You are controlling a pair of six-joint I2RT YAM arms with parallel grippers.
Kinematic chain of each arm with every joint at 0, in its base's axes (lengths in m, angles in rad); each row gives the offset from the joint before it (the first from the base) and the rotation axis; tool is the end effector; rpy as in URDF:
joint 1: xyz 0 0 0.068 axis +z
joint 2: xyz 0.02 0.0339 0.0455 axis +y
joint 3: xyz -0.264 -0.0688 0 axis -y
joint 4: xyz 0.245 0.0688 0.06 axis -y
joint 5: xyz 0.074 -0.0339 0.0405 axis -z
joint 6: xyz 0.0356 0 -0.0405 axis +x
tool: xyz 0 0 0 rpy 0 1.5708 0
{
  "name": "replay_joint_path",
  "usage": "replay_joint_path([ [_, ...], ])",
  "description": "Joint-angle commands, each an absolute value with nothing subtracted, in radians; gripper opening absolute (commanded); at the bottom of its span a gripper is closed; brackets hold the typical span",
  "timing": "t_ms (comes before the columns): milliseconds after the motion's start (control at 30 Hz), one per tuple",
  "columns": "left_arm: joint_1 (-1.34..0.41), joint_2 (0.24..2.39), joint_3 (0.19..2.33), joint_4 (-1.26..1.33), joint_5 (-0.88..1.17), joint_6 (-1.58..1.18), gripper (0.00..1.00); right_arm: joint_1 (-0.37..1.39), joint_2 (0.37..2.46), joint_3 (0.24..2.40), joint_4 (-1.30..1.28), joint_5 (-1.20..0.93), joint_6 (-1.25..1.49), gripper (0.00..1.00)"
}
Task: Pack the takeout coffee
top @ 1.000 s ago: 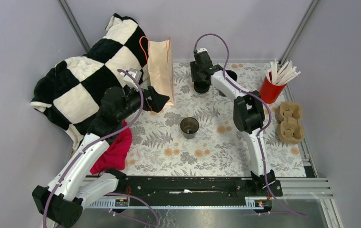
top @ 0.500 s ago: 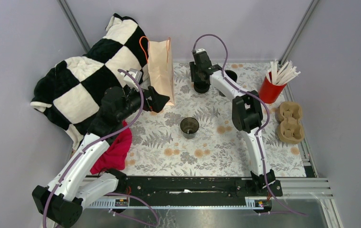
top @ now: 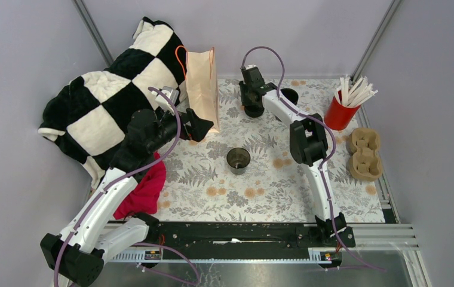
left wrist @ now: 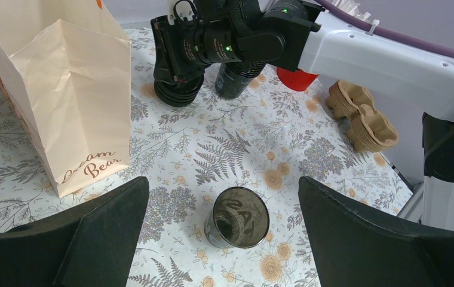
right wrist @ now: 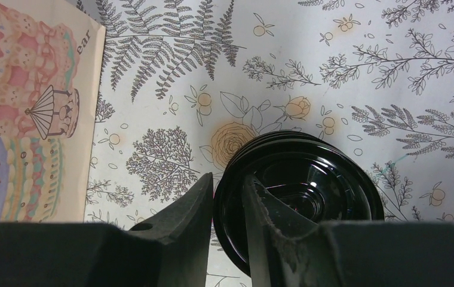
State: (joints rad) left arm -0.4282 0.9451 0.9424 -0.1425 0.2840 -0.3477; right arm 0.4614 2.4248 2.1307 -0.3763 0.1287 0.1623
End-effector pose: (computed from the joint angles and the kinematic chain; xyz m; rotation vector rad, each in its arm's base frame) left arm 0.1938 -0.0994 0.3712 0.2892 1.7560 -0.8113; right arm 0.5004 0.2437 0.2054 -0.2648 2.2261 0.1948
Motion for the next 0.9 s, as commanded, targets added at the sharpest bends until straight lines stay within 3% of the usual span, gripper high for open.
replay_joint_path([
  [0, -0.433, 0.944, 0.988, -0.12, 0.296, -0.341, 0.99, 0.458, 2.427, 2.18, -0.383, 0.112, 0.175, 0.32],
  [100, -0.433, 0.943, 0.988, -0.12, 0.296, -0.34, 0.99, 0.458, 2.419, 2.169, -0.382, 0.105, 0.185, 0.43],
  [200, -0.433, 0.943, 0.988, -0.12, 0.296, -0.341, 0.99, 0.458, 2.414, 2.159, -0.375, 0.101, 0.189, 0.43],
  [867, -0.433, 0.946, 0.987, -0.12, 0.299, -0.342, 0.99, 0.459, 2.422, 2.178, -0.399, 0.112, 0.19, 0.19],
])
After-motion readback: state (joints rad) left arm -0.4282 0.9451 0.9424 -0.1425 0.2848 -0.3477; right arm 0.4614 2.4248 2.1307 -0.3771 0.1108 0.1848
